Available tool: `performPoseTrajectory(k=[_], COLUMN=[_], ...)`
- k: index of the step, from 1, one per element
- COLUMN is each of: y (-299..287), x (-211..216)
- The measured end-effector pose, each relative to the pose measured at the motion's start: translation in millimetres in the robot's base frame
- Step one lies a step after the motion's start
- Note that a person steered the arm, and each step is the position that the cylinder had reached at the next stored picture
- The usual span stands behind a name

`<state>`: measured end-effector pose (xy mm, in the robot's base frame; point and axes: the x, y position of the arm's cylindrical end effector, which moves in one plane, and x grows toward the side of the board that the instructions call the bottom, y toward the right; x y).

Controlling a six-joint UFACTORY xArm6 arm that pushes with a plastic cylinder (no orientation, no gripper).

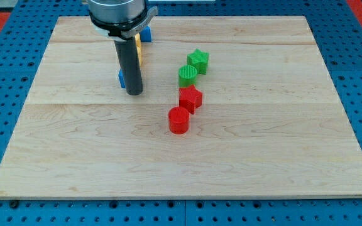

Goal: Slightly move red circle to the bottom of red star

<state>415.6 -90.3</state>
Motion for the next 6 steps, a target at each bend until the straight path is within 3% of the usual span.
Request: performPoseTrajectory(k=[6], y=[64], x=[75])
